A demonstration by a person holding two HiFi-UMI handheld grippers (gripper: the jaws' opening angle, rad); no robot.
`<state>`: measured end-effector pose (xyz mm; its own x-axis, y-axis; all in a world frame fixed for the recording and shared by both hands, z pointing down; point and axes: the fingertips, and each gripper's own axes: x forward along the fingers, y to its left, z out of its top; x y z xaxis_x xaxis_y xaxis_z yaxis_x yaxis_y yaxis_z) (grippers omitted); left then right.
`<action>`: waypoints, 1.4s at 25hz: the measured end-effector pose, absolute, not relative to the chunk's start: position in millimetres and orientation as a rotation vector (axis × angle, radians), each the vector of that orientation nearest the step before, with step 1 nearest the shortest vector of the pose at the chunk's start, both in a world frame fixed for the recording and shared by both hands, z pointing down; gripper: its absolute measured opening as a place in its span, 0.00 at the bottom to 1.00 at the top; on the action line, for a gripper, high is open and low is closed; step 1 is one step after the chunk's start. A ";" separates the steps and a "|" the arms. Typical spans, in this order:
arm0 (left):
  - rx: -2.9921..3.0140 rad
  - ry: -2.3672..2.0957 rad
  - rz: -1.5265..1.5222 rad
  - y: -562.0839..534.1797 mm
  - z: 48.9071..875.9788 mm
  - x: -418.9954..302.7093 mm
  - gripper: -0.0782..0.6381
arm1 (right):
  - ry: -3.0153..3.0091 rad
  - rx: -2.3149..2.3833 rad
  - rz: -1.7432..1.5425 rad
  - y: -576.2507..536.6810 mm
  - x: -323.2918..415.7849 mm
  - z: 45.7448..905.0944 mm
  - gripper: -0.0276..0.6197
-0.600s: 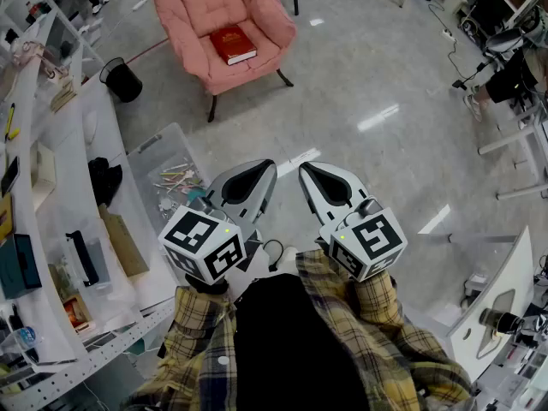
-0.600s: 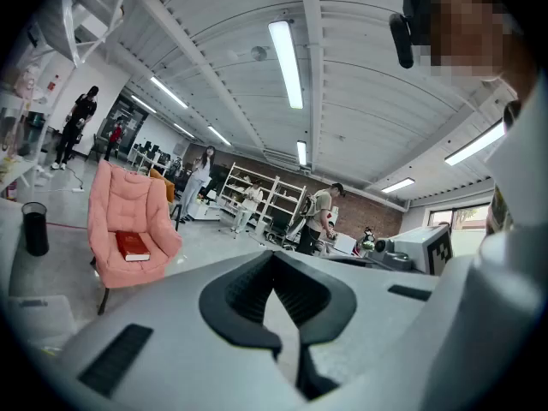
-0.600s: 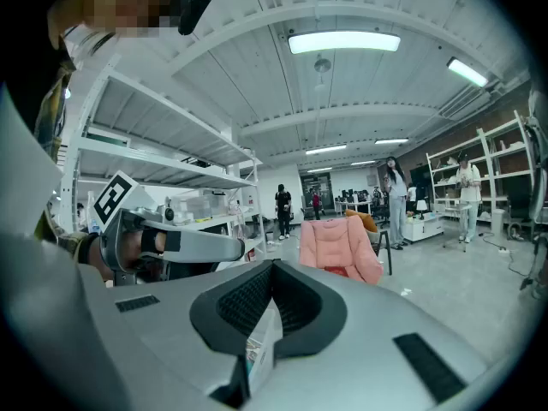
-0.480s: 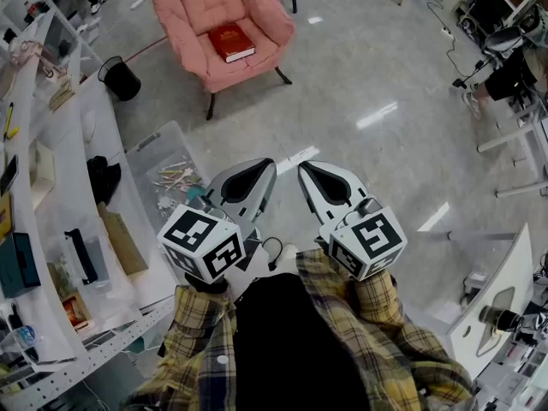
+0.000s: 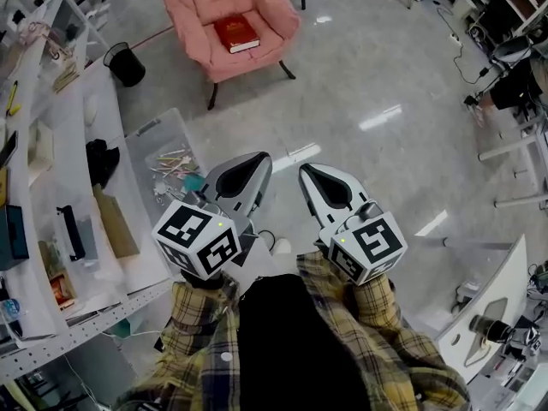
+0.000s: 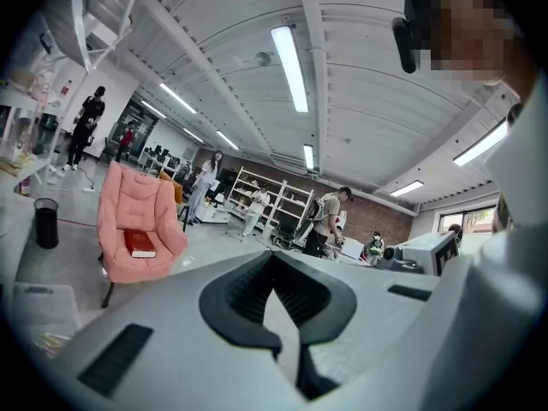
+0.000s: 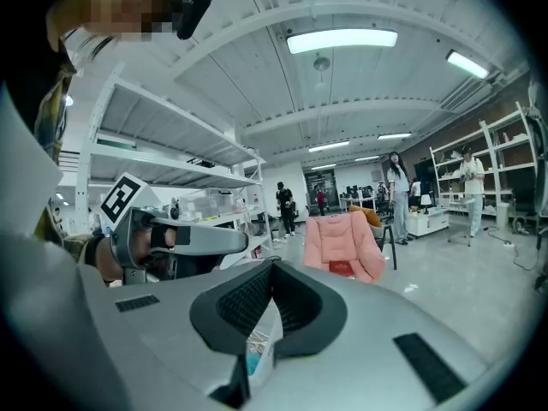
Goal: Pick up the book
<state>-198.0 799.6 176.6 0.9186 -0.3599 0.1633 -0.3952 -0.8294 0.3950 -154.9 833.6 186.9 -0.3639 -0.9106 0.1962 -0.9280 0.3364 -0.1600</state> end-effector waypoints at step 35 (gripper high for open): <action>2.600 -0.575 0.141 564.6 203.1 -169.3 0.11 | -2.487 1.712 0.570 620.6 -121.9 227.5 0.07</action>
<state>-169.3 564.6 203.1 0.9068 -0.3731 0.1961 -0.4215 -0.8014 0.4243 -121.9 620.6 227.5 -0.3776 -0.8882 0.2619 -0.9136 0.3114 -0.2615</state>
